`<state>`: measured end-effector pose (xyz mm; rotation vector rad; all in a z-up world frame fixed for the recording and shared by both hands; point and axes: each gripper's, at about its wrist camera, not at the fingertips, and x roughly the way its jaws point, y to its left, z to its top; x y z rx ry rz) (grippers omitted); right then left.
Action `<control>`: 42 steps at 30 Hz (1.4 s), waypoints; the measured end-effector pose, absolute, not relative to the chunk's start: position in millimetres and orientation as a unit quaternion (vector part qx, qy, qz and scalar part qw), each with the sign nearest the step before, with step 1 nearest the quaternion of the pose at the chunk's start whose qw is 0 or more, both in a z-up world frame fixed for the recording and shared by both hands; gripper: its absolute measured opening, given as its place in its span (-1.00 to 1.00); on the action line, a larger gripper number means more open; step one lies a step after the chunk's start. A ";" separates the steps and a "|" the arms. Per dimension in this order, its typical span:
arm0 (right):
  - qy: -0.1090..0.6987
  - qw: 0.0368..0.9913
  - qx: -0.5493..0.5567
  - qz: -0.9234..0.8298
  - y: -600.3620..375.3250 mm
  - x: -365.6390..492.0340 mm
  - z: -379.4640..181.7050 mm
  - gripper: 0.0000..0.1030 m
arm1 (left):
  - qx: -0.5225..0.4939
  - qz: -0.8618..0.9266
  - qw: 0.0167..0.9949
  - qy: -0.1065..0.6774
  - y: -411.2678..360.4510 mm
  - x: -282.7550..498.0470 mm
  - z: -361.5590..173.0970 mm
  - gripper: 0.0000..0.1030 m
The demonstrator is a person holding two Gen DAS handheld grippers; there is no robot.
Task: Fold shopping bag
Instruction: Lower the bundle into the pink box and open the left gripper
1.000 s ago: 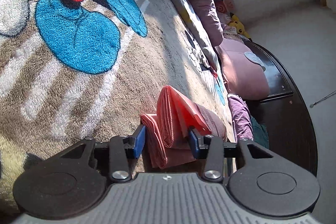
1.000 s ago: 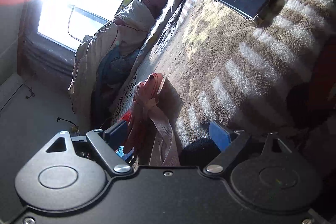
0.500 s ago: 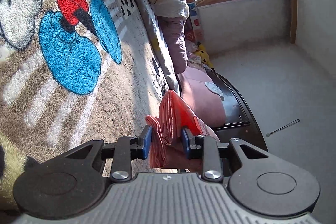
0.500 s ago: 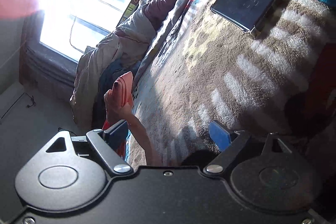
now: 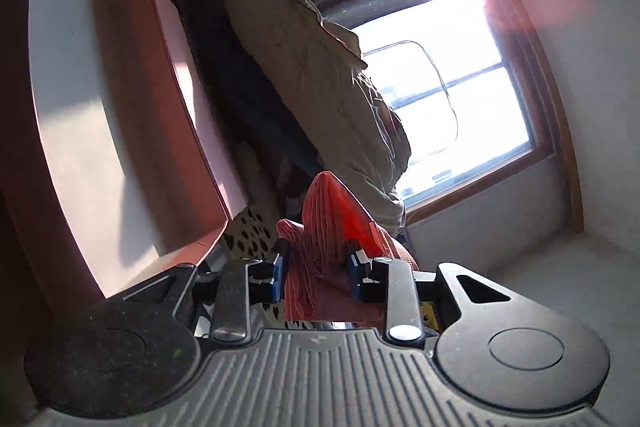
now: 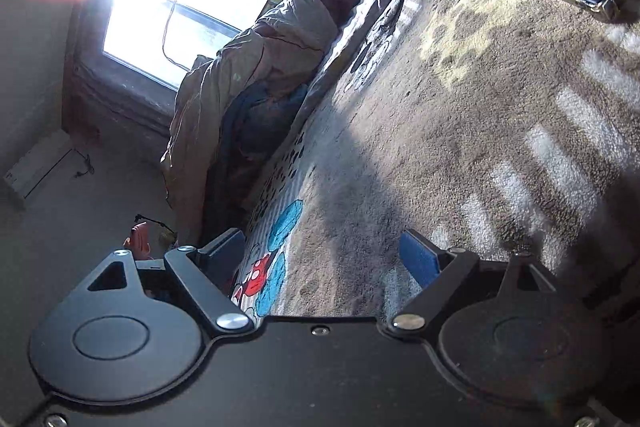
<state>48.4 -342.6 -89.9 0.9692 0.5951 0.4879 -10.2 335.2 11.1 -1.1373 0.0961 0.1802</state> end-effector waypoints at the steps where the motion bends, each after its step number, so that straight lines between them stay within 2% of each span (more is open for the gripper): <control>1: 0.281 0.813 0.454 0.232 -340.1 50.5 -89.9 0.67 | -0.528 0.112 0.840 0.048 345.5 -13.0 10.0 -0.44; 7: 0.287 0.809 0.454 0.238 -327.3 59.7 -90.0 0.67 | -0.426 0.243 0.868 0.078 378.6 -17.6 12.6 -0.44; 11: 0.289 0.810 0.452 0.238 -325.0 62.1 -89.5 0.67 | -0.293 0.271 0.903 0.155 381.7 7.5 20.1 -0.44; 16: 0.292 0.812 0.444 0.241 -325.3 60.5 -89.4 0.67 | -0.217 0.171 0.929 0.247 405.4 27.4 32.9 -0.45; 20: 0.300 0.818 0.424 0.248 -325.5 60.7 -89.4 0.67 | -0.225 0.115 0.921 0.296 433.9 29.3 41.3 -0.44; 21: 0.301 0.819 0.418 0.251 -325.4 60.8 -89.3 0.67 | -0.222 0.116 0.915 0.317 441.7 29.7 41.4 -0.40; 23: 0.303 0.822 0.409 0.253 -325.0 61.0 -89.3 0.67 | -0.200 0.132 0.907 0.347 442.6 28.2 36.0 -0.05; 24: 0.305 0.824 0.405 0.254 -324.7 61.1 -89.1 0.67 | -0.176 0.159 0.903 0.358 442.7 28.8 35.3 0.26; 26: 0.306 0.827 0.397 0.254 -323.8 60.3 -88.7 0.67 | -0.147 0.186 0.909 0.343 442.2 24.1 40.0 0.31; 31: 0.302 0.830 0.398 0.248 -324.2 57.6 -89.2 0.67 | -0.118 0.209 0.941 0.240 426.2 10.2 61.3 0.31; 35: 0.302 0.835 0.389 0.243 -321.5 56.4 -88.5 0.67 | -0.104 0.174 0.948 0.246 406.4 47.3 57.3 0.31; 39: 0.304 0.839 0.382 0.240 -319.0 54.1 -88.1 0.67 | -0.140 0.199 0.933 0.264 405.4 85.6 38.7 0.31; 42: 0.307 0.840 0.379 0.238 -318.1 52.6 -88.2 0.67 | -0.140 0.227 0.911 0.315 410.8 110.5 24.8 0.32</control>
